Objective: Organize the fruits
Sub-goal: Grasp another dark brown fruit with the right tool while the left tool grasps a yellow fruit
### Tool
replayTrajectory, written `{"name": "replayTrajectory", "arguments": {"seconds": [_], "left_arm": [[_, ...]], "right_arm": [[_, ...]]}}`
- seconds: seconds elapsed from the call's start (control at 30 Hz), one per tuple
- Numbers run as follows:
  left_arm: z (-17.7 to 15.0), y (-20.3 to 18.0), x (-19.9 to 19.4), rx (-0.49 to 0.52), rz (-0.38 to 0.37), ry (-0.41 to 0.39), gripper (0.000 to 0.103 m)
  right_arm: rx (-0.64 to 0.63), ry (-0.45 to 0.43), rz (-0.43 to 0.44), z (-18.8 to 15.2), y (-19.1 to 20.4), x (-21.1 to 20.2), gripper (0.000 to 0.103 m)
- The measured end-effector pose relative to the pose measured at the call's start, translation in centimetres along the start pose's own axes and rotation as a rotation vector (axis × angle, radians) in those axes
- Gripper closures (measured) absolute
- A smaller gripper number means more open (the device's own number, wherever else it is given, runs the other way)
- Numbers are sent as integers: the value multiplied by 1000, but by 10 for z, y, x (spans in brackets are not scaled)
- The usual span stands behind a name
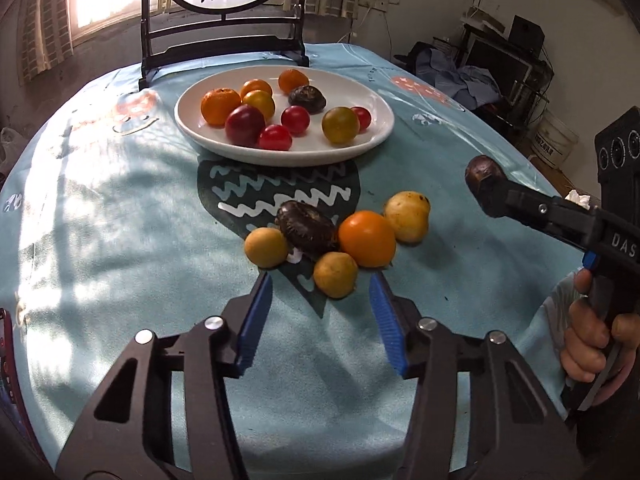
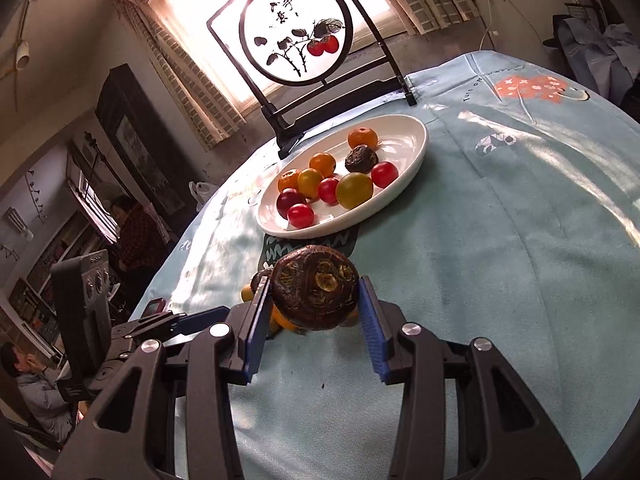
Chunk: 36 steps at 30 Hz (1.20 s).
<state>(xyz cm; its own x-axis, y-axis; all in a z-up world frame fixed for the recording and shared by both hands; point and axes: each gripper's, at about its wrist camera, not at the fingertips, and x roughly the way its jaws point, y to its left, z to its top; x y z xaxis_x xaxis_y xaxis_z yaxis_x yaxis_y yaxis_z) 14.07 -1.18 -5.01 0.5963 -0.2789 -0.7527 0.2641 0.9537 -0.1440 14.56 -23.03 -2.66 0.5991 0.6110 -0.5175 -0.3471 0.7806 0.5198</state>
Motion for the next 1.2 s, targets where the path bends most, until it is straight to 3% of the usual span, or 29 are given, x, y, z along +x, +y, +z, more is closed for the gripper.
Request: {"name": "replayTrajectory", "arguments": {"seconds": [0.17,0.7,1.03,1.2], "left_arm": [[3,-3,11,18,-10,29,68],[11,-11,31,27,-1,84,76],[12,-17,11,56,2,23,76],[33,-5,-7,24,-38,-41,76]], "right_arm": [[-2,-3,10,-1,1,-1,60],[10,-6,35,-3,-1,-4,60],[0,5,26,-3,1,-2,60],[-66,2,-1,4,13,0,60]]}}
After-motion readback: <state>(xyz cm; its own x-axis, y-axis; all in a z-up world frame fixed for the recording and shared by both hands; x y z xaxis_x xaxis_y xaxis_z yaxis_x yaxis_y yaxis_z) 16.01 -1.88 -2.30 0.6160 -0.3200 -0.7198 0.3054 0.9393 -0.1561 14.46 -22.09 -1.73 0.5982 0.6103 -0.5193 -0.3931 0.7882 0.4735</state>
